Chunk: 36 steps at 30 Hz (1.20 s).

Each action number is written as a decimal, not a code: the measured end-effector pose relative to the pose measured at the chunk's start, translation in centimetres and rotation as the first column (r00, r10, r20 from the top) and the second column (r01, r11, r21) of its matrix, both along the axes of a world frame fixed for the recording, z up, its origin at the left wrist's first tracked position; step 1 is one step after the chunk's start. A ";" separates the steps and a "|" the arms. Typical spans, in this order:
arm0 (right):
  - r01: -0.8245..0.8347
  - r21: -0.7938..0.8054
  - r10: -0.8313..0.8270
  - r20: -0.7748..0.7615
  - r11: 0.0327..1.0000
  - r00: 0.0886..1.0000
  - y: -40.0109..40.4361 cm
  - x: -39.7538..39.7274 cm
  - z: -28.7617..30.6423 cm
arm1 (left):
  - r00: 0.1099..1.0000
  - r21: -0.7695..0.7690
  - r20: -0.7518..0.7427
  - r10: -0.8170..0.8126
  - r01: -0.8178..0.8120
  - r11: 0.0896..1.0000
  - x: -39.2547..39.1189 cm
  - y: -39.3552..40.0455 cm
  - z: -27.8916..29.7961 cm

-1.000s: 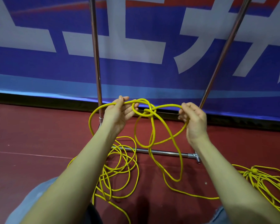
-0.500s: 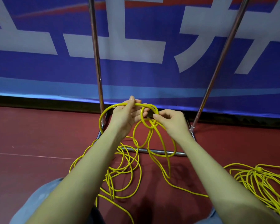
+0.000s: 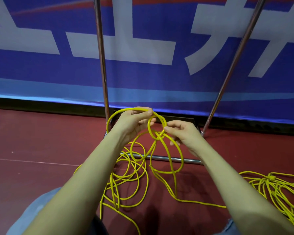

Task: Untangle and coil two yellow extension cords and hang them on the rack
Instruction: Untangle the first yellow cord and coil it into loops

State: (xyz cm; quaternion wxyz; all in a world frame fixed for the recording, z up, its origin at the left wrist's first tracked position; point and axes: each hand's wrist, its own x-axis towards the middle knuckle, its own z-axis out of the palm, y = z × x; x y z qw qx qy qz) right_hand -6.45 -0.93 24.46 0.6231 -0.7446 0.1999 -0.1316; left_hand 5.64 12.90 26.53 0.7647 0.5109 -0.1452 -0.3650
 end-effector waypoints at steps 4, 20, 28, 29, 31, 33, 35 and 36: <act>0.015 -0.007 -0.015 0.003 1.000 1.000 -0.4 -0.2 -0.5 | 0.999 0.043 0.033 0.038 -0.040 0.998 -0.1 -0.2 -0.4; 0.075 -0.219 -0.044 0.146 0.973 0.988 -0.8 0.2 0.8 | 0.983 0.076 0.172 0.061 -0.075 0.994 -1.1 -1.1 -0.8; 0.196 -0.194 -0.146 0.244 0.961 0.959 -1.2 0.1 0.9 | 0.996 0.026 0.084 -0.027 0.025 0.999 -1.1 -0.7 -0.1; 0.189 -0.180 -0.142 0.245 0.965 0.959 -1.3 0.1 0.7 | 0.998 0.020 0.059 -0.034 0.033 0.999 -1.2 -0.7 -0.1; 0.146 -0.114 -0.114 0.243 0.983 0.963 -1.2 0.2 0.3 | 1.000 -0.022 -0.002 -0.020 0.020 1.000 -1.3 -0.8 -0.1; 0.064 -0.001 -0.061 0.262 0.998 0.963 -0.9 0.6 0.0 | 0.999 -0.071 -0.039 0.005 -0.008 0.997 -1.2 -1.0 0.2; -0.024 0.021 0.018 0.238 1.000 0.971 -0.6 0.8 -0.2 | 0.998 -0.110 -0.060 0.024 -0.030 0.994 -0.9 -1.0 0.5; -0.071 0.001 0.069 0.197 0.998 0.978 -0.5 0.7 -0.2 | 0.997 -0.125 -0.068 0.028 -0.037 0.991 -0.8 -0.9 0.6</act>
